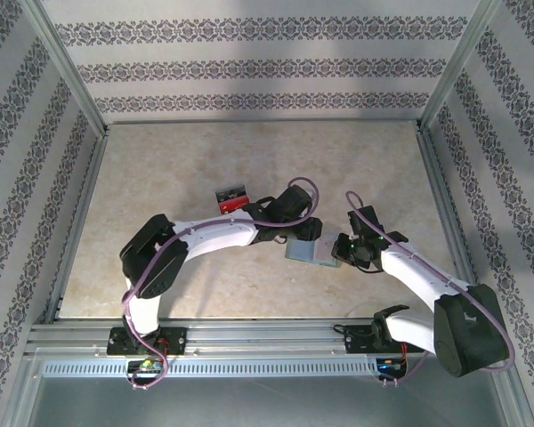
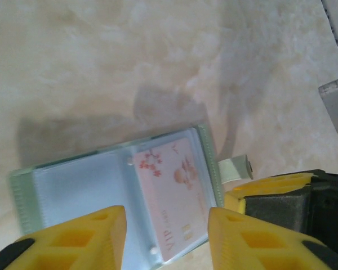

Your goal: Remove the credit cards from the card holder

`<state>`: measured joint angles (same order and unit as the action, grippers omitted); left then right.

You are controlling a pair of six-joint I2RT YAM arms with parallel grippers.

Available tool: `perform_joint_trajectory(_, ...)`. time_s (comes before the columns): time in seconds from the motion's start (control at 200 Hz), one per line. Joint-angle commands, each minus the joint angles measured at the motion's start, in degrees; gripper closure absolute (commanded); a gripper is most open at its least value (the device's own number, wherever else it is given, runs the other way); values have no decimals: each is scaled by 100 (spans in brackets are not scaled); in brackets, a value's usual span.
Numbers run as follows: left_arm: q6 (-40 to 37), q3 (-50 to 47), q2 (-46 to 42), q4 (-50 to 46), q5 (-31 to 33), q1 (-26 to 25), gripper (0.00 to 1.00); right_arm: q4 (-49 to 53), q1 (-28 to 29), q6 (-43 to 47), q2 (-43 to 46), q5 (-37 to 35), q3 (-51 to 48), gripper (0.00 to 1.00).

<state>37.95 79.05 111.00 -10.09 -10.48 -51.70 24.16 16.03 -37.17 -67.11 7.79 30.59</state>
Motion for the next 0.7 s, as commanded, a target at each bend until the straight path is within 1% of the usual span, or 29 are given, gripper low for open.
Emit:
perform_joint_trajectory(0.0,188,155,243,23,-524,-68,60,116,74,104,110,-293,64,82)
perform_joint_trajectory(0.125,329,144,347,61,-624,-54,60,53,81,54,256,-202,48,83)
perform_joint_trajectory(0.19,464,138,432,114,-737,-34,61,-116,101,21,213,-51,34,88)
perform_joint_trajectory(0.24,600,100,480,176,-816,-2,61,-273,128,1,116,33,11,90)
perform_joint_trajectory(0.335,809,16,551,343,-892,61,62,-588,128,-32,-162,193,-31,91)
perform_joint_trajectory(0.435,854,41,615,315,-913,86,62,-884,119,-62,-479,274,-53,91)
perform_joint_trajectory(0.59,879,108,792,277,-932,90,59,-1104,126,-52,-852,363,15,91)
perform_joint_trajectory(0.695,972,85,917,345,-956,99,52,-1166,126,-50,-956,376,21,91)
